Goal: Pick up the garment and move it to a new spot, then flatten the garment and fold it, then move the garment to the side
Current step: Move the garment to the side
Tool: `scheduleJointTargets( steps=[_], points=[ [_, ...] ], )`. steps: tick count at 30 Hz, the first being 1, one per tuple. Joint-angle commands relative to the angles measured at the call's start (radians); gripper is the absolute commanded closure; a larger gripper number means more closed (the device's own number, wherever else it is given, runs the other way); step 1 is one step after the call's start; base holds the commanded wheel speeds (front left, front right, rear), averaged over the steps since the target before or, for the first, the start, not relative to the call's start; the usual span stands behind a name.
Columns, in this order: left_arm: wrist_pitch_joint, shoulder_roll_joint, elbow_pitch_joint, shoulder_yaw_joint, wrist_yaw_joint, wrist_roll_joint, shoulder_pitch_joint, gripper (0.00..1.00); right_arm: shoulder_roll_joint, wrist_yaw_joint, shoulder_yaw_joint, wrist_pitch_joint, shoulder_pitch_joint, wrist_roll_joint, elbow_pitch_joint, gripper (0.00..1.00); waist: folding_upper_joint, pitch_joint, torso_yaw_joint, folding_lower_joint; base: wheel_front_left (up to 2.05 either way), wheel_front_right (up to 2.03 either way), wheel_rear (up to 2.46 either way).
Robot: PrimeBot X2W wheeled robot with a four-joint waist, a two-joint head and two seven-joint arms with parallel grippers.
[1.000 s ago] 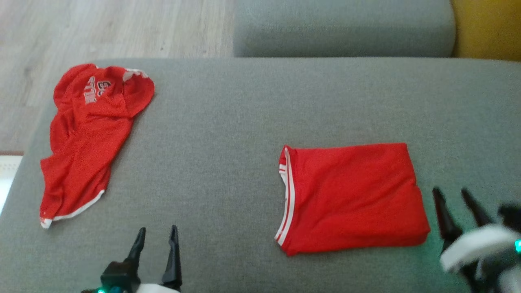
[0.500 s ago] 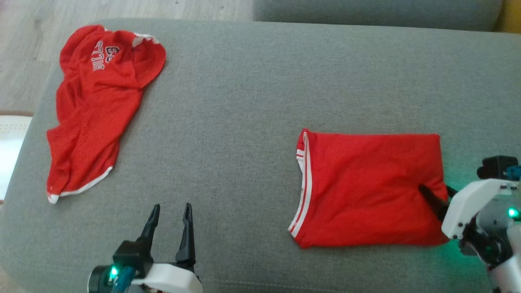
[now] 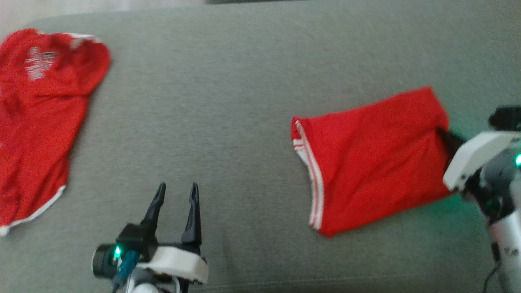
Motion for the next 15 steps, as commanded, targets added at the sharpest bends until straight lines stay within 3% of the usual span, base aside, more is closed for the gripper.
scheduleJointTargets(
  steps=[1, 7, 11, 15],
  points=[
    [-0.012, -0.005, -0.037, 0.024, 0.004, 0.010, -0.056, 0.00, -0.034, -0.001, 0.000, -0.023, -0.057, -0.020, -0.033, 1.00, 0.0000, 0.068, -0.078, 0.0000, 0.00, 0.00, 0.00],
    [-0.012, -0.005, -0.076, -0.025, 0.007, 0.036, -0.140, 0.00, -0.081, -0.001, -0.074, -0.090, -0.179, -0.106, 0.002, 1.00, 0.0000, 0.200, -0.135, 0.0000, 0.00, 0.00, 0.00],
    [-0.012, -0.005, -0.107, -0.036, 0.016, 0.066, -0.184, 0.00, -0.138, -0.001, -0.172, -0.134, -0.290, -0.180, 0.065, 1.00, 0.0000, 0.291, -0.122, 0.0000, 0.00, 0.00, 0.00],
    [-0.012, -0.001, -0.143, -0.020, 0.026, 0.097, -0.189, 0.00, -0.239, -0.001, -0.295, -0.184, -0.399, -0.290, 0.163, 1.00, 0.0000, 0.354, -0.087, 0.0000, 0.00, 0.00, 0.00]
  ],
)
